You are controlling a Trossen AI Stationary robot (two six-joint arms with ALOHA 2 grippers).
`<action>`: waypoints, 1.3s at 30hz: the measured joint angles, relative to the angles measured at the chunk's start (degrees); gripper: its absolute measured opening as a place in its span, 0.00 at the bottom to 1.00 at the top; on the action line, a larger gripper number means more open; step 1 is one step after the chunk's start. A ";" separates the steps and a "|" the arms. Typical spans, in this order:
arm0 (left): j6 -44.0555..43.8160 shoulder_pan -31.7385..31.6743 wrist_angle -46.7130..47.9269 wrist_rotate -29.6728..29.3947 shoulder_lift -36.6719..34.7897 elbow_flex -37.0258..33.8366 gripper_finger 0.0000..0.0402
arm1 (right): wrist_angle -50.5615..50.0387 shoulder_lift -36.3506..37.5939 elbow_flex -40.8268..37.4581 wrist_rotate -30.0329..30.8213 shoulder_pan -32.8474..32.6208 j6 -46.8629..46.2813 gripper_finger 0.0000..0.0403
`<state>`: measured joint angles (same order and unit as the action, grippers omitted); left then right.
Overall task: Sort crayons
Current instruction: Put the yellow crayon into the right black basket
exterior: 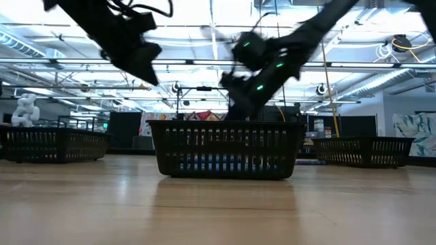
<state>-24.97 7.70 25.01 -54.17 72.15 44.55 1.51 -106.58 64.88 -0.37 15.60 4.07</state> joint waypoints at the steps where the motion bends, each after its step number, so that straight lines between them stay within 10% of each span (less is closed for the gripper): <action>1: 3.84 -0.65 -4.63 1.34 0.04 -1.47 0.30 | -2.56 -2.25 3.03 -0.01 0.61 1.92 0.15; 12: 18.30 -7.84 -37.17 7.42 -1.83 -13.00 0.30 | -9.46 -12.42 13.23 -9.47 6.48 14.04 0.29; 27: 16.34 -7.66 -34.89 7.42 -1.92 -13.28 0.30 | -9.86 -14.13 13.30 -7.20 6.10 13.26 0.02; 39: 11.73 -1.36 -28.49 4.43 -3.22 -13.26 0.30 | -29.95 4.31 8.41 7.87 -5.00 0.32 0.00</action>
<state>-13.24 6.35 -3.47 -49.74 68.93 31.29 -28.45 -102.27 73.28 7.51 10.60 4.39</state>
